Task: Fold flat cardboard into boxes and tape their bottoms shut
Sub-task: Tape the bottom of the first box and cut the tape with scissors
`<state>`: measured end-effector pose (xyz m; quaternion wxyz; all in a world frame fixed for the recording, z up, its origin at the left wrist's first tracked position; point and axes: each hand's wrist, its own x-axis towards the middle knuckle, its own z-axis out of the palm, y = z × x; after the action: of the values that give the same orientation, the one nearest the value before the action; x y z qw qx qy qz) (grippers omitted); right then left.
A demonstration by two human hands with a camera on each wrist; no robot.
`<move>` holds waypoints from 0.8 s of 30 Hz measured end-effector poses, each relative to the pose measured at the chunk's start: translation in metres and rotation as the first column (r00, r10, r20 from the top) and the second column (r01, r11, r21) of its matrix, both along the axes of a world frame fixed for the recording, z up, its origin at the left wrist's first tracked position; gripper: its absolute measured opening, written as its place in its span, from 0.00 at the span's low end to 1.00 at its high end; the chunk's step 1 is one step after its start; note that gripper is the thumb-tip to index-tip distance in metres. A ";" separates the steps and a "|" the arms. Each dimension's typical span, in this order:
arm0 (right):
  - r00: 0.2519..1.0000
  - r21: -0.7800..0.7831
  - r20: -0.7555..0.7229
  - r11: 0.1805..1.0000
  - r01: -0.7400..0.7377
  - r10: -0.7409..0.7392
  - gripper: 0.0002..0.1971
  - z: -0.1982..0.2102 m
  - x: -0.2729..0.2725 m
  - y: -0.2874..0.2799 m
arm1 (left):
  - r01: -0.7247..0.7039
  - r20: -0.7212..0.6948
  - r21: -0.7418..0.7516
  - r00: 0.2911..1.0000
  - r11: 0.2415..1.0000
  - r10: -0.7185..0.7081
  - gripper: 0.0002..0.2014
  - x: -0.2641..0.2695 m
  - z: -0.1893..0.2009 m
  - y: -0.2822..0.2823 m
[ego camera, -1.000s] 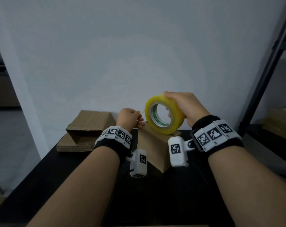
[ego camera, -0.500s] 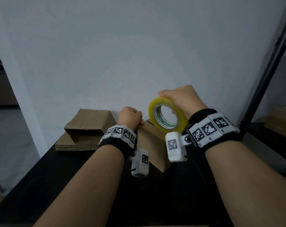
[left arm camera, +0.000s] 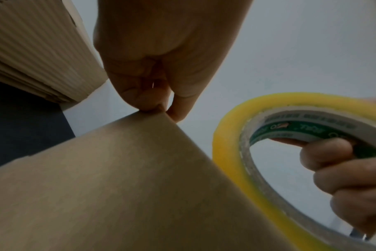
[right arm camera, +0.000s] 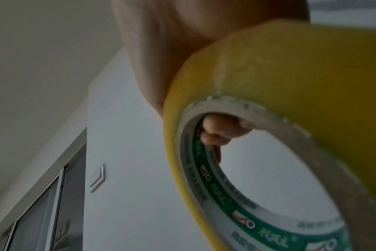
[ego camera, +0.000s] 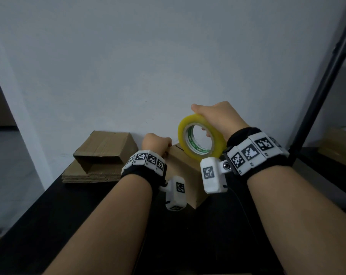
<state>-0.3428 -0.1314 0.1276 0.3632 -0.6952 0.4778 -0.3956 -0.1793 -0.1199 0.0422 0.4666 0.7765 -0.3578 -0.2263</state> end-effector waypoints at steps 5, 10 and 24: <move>0.999 0.030 0.046 0.999 -0.028 0.027 0.20 -0.005 0.000 -0.001 | 0.013 -0.067 0.024 0.998 1.000 -0.012 0.14 0.001 -0.001 0.001; 0.996 0.011 0.080 0.999 -0.032 0.031 0.16 -0.006 0.001 -0.006 | 0.005 -0.207 0.001 0.978 1.000 -0.005 0.12 -0.002 -0.003 0.002; 0.997 0.007 0.064 0.999 -0.052 0.052 0.13 -0.006 0.008 -0.008 | 0.032 -0.338 0.084 0.941 0.996 -0.001 0.11 -0.006 -0.004 0.003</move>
<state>-0.3350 -0.1393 0.1218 0.3915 -0.6929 0.4495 -0.4056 -0.1856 -0.1168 0.0386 0.4844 0.7431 -0.2688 -0.3755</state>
